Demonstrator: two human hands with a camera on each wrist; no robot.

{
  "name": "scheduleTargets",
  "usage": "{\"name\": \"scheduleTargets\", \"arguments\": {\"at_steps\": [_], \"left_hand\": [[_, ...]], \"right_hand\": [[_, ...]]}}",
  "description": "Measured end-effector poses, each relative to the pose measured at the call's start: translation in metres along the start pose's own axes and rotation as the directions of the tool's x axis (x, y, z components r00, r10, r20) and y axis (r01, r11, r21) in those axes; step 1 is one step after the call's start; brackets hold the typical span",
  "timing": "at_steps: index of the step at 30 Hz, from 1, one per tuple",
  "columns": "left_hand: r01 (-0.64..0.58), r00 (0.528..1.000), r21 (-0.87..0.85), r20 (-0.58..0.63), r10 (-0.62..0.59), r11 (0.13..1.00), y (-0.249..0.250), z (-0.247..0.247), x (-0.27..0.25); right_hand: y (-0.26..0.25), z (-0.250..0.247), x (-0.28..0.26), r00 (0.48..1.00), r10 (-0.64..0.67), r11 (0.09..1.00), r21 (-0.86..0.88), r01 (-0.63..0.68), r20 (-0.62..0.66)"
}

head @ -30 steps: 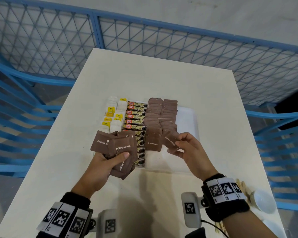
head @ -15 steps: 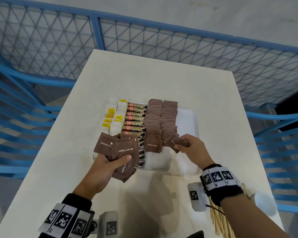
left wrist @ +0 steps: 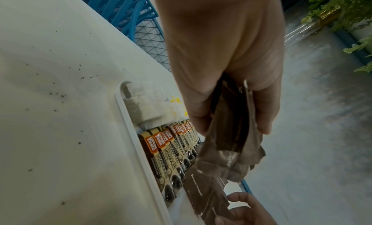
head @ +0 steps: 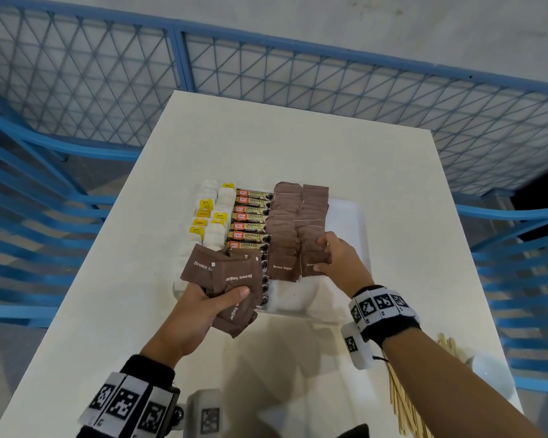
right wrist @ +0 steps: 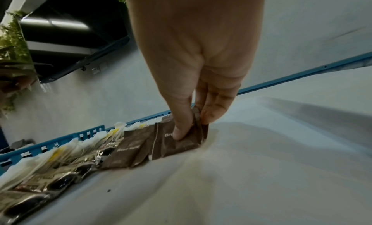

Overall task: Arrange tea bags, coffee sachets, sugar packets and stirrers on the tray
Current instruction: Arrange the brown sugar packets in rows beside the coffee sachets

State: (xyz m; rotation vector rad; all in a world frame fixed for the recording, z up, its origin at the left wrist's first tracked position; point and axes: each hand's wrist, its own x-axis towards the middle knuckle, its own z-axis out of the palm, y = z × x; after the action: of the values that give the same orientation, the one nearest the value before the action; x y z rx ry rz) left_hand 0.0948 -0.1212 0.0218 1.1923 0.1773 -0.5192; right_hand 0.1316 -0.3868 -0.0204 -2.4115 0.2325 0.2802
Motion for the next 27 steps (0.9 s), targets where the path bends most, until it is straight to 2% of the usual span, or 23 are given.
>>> {"name": "scheduleTargets", "arguments": {"at_steps": [5,7,9,11,14,16,19,22,25,27], "left_hand": [[0.032,0.999,0.062,-0.012,-0.031,0.998,0.001,0.006,0.002],[0.041,0.999,0.089,-0.026,-0.039,0.995,0.000,0.007,0.003],[0.054,0.998,0.111,-0.029,-0.051,0.992,-0.001,0.009,0.004],[0.070,0.998,0.132,-0.011,-0.069,0.989,-0.001,0.011,0.003],[0.093,0.995,0.204,0.026,-0.100,0.974,-0.002,0.014,0.003],[0.077,0.993,0.274,0.061,-0.097,0.959,-0.004,0.015,0.004],[0.054,0.993,0.333,0.080,-0.086,0.941,-0.005,0.017,0.003],[0.050,0.993,0.324,0.083,-0.082,0.945,-0.004,0.020,0.002],[0.057,0.992,0.306,0.086,-0.088,0.950,-0.003,0.019,0.002],[0.062,0.994,0.274,0.068,-0.083,0.960,-0.003,0.016,0.002]], "right_hand": [[-0.002,0.009,-0.003,0.988,-0.091,0.956,-0.287,0.052,-0.126],[-0.011,0.010,-0.007,0.975,-0.145,0.945,-0.315,0.087,-0.167],[-0.028,0.009,-0.014,0.951,-0.226,0.961,-0.208,0.182,-0.212],[-0.052,0.006,-0.022,0.937,-0.279,0.959,-0.020,0.282,-0.212],[-0.093,-0.004,-0.032,0.927,-0.364,0.910,0.176,0.375,-0.090],[-0.113,-0.007,-0.037,0.890,-0.456,0.872,0.206,0.444,0.017],[-0.125,-0.002,-0.036,0.823,-0.546,0.837,0.147,0.528,0.155],[-0.129,-0.002,-0.034,0.804,-0.565,0.824,0.178,0.538,0.186],[-0.130,-0.006,-0.035,0.849,-0.494,0.852,0.298,0.431,0.184],[-0.126,-0.009,-0.035,0.887,-0.440,0.845,0.400,0.356,0.139]]}}
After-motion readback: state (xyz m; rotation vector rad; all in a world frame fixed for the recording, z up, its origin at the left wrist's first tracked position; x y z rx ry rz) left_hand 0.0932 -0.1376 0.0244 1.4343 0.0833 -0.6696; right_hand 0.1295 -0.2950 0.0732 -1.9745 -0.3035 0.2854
